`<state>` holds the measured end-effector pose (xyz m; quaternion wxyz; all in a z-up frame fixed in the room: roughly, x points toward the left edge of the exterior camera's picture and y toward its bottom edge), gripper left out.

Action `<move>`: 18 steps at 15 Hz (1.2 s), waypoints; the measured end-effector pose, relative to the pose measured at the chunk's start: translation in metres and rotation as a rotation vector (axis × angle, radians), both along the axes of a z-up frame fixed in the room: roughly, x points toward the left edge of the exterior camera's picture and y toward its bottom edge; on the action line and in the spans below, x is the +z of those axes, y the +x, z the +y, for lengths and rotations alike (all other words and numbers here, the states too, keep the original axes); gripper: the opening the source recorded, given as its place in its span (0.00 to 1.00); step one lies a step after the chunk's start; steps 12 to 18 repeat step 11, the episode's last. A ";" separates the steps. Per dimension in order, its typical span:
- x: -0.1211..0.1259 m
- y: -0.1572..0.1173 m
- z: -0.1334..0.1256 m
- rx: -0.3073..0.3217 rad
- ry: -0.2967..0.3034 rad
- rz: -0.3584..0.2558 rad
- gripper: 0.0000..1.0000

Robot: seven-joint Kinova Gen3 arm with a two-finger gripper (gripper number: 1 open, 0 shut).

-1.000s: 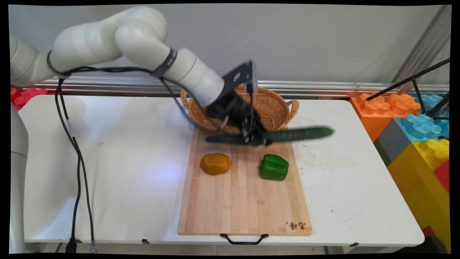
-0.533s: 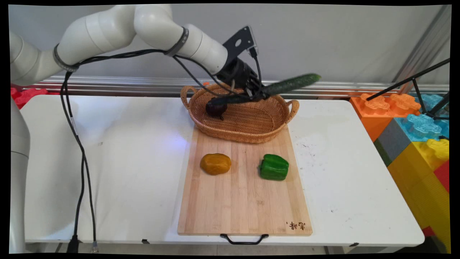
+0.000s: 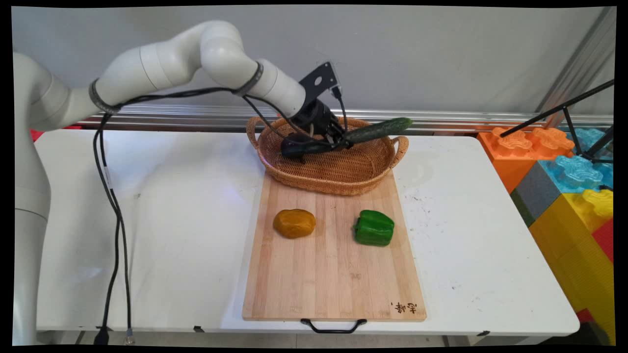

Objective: Place the picked object in the vegetable basket

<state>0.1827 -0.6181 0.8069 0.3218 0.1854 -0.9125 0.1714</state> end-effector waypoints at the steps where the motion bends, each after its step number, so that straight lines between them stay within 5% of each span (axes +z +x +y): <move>1: -0.007 0.000 -0.002 0.003 0.006 0.001 0.00; 5: -0.022 0.000 -0.006 0.004 0.017 0.009 0.00; 6: -0.025 -0.001 -0.007 0.001 0.017 0.013 1.00; 18: -0.018 -0.009 -0.005 -0.017 0.015 0.046 1.00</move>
